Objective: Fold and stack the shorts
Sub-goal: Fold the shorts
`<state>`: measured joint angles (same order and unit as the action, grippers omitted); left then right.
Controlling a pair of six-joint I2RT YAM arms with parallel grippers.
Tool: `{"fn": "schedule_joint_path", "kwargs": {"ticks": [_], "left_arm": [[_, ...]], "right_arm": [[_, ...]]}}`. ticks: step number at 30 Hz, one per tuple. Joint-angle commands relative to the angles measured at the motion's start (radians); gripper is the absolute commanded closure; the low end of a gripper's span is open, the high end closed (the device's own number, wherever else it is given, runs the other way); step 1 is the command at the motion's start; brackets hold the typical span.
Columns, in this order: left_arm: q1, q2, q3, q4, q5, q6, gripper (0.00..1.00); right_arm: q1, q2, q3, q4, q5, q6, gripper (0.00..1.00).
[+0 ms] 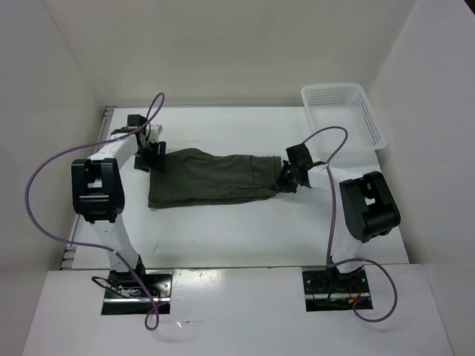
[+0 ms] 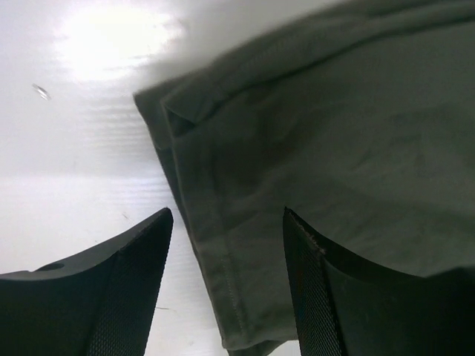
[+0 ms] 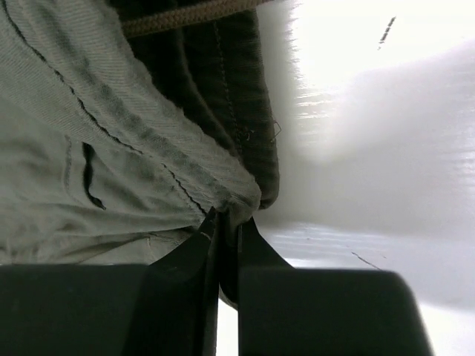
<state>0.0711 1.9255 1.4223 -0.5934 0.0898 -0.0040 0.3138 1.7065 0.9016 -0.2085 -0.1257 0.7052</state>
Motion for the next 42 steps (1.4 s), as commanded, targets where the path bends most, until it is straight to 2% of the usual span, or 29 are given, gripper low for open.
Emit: {"fn": "schedule_joint_path", "kwargs": {"ticks": [1,7,10,12,16,22,26,28,34,39,42], "left_arm": [[0.002,0.035,-0.031,-0.017,0.005,0.004,0.31],[0.002,0.085,-0.042,-0.017,-0.007,0.004,0.31],[0.002,0.098,-0.051,-0.008,0.053,0.004,0.33],[-0.008,0.110,-0.051,-0.008,0.118,0.004,0.40],[-0.048,0.132,-0.042,-0.008,0.206,0.004,0.63],[-0.122,0.164,0.026,-0.039,0.369,0.004,0.87],[-0.180,0.196,0.073,-0.039,0.438,0.004,0.90],[-0.211,0.211,0.096,-0.039,0.456,0.004,0.90],[-0.258,0.242,0.151,-0.029,0.484,0.004,0.90],[-0.284,0.260,0.181,-0.019,0.502,0.004,0.90],[-0.275,0.260,0.181,-0.009,0.488,0.004,0.90]], "right_arm": [[0.018,0.036,-0.012,-0.045,0.058,0.000,0.99],[0.018,-0.063,0.019,-0.089,0.139,-0.019,1.00],[0.018,-0.112,0.040,-0.127,0.182,-0.046,1.00],[0.004,-0.137,0.062,-0.146,0.204,-0.059,1.00],[-0.019,-0.192,0.098,-0.219,0.238,-0.127,1.00],[-0.019,-0.202,0.281,-0.324,0.259,-0.284,1.00],[0.076,-0.114,0.469,-0.411,0.302,-0.395,1.00],[0.189,-0.030,0.611,-0.445,0.355,-0.432,1.00],[0.445,0.229,0.975,-0.555,0.330,-0.575,1.00],[0.554,0.317,1.030,-0.584,0.248,-0.636,1.00],[0.576,0.308,0.967,-0.560,0.210,-0.622,1.00]]}}
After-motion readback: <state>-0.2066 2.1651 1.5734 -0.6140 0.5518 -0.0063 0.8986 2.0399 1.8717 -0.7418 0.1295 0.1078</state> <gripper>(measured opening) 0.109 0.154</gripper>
